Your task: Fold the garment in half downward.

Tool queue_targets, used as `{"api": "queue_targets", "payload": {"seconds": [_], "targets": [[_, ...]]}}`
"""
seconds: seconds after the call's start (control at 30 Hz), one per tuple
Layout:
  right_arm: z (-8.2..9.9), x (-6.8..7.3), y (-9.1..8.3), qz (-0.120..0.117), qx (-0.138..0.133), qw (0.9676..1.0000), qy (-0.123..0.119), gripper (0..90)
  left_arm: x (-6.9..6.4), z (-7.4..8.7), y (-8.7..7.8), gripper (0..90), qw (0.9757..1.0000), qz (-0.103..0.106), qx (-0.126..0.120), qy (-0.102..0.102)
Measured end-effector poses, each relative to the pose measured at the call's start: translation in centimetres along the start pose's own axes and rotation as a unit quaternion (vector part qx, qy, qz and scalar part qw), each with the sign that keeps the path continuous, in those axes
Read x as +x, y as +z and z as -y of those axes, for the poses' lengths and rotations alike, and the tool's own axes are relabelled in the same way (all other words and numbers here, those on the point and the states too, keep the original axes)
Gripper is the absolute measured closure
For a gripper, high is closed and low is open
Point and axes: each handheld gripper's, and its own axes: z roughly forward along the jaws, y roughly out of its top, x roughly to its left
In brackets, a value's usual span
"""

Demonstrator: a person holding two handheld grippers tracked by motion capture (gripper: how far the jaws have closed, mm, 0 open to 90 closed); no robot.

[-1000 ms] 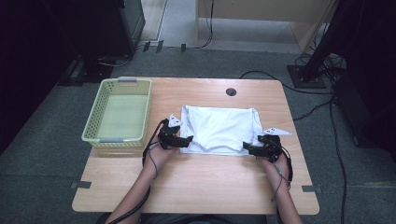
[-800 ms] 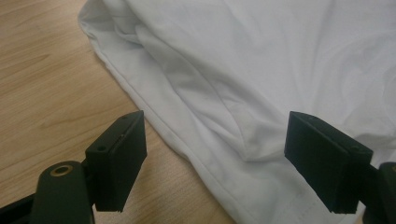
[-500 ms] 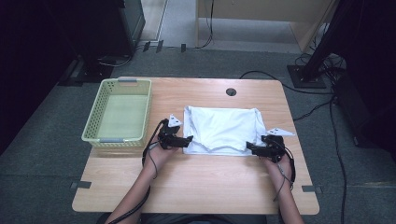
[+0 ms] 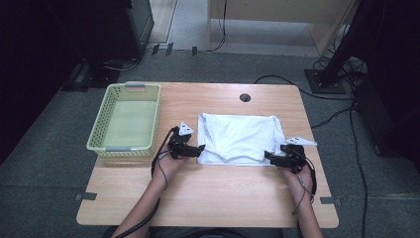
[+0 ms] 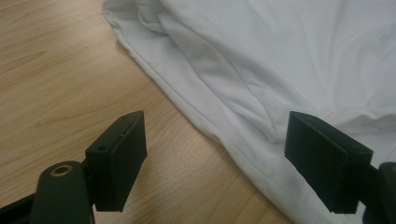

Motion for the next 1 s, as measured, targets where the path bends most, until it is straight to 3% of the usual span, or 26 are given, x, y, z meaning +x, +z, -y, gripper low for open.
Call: {"api": "queue_targets", "payload": {"seconds": [0.77,1.0], "targets": [[0.56,-0.29,-0.82,0.035,0.007,0.9993,-0.010,18.8,-0.08,0.04,0.09,21.8,1.0000,0.001,0.000,0.000],[0.64,-0.43,-0.96,0.035,0.007,0.9993,-0.012,18.8,-0.05,0.05,0.14,21.7,1.0000,0.002,0.000,0.000]]}}
